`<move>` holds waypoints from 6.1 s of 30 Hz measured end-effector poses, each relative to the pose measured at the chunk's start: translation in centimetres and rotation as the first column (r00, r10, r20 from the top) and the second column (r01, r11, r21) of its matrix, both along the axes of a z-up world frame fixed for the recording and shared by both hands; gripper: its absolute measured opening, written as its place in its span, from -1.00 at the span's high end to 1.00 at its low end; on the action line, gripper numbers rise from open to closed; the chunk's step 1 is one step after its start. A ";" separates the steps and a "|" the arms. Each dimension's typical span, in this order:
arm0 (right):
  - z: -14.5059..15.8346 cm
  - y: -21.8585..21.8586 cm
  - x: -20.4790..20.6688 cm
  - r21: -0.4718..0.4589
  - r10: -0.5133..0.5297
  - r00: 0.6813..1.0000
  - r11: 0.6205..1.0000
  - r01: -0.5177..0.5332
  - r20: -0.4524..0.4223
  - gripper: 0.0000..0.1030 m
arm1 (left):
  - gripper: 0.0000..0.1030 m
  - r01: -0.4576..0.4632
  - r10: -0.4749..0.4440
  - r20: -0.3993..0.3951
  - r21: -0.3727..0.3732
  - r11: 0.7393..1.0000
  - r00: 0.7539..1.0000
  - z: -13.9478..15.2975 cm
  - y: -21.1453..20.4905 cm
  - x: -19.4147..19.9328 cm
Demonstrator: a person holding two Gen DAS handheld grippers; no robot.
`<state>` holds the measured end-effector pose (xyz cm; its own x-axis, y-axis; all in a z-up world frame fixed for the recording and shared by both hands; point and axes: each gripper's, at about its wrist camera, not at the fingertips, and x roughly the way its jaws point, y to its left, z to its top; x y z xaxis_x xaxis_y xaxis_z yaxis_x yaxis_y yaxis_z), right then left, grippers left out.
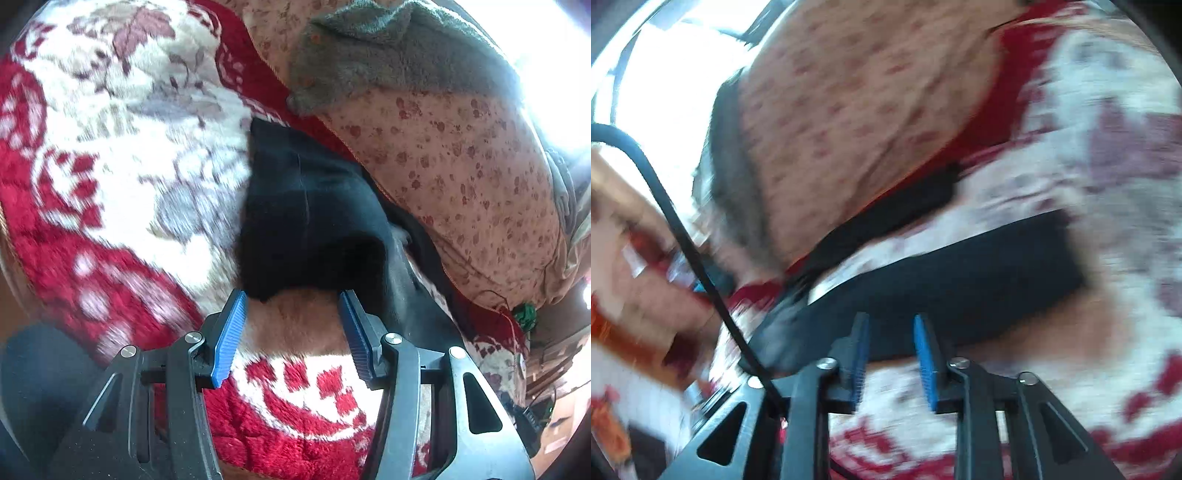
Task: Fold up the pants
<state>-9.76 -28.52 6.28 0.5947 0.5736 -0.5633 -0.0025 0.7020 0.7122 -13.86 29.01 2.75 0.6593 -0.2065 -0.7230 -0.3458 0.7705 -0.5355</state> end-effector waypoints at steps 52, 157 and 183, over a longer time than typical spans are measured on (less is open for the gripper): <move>-4.3 60.6 26.1 -0.714 0.936 0.272 0.035 -0.700 -0.221 0.06 | -0.67 -0.118 0.120 -0.015 -0.318 0.941 0.993 -2.5 2.4 5.5; -9.2 1.1 21.5 0.130 -0.102 0.977 0.983 0.128 -0.188 0.57 | -0.10 -0.010 0.021 -0.224 0.053 0.999 0.974 -3.4 -2.1 32.4; 1.6 -2.8 8.6 0.230 -0.103 0.990 0.970 0.078 0.096 0.90 | 0.88 0.120 -0.126 0.053 0.107 0.987 0.991 6.3 -3.3 16.1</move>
<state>-1.19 -31.34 7.86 0.6997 0.6195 -0.3560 -0.0309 0.5240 0.8512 2.22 25.75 9.09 0.6760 -0.2145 -0.7050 -0.2152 0.8575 -0.4673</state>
